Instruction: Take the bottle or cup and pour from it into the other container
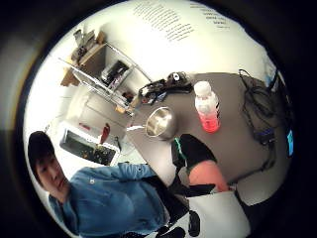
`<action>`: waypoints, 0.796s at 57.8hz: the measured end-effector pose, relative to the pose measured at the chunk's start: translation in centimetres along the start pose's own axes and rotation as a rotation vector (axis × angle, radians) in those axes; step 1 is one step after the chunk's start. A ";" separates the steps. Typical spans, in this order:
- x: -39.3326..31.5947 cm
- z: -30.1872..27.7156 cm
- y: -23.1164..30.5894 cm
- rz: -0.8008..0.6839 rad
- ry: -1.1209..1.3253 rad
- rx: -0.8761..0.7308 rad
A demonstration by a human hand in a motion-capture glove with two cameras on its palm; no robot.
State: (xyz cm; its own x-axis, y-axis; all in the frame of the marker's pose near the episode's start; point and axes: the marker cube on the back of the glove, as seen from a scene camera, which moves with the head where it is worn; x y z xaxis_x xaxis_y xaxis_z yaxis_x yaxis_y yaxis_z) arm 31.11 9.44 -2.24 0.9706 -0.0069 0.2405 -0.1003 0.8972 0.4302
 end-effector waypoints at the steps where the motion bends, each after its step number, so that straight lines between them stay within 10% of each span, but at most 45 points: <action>1: 0.2 0.1 -0.1 -0.006 -0.010 0.009; 46: 2.7 13.1 -4.5 0.137 -0.641 0.086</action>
State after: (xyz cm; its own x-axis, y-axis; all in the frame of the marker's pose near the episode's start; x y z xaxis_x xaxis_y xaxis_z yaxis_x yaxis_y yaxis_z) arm 31.29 -0.45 7.87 0.6277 -0.1803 0.7573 -0.2565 0.8706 0.4199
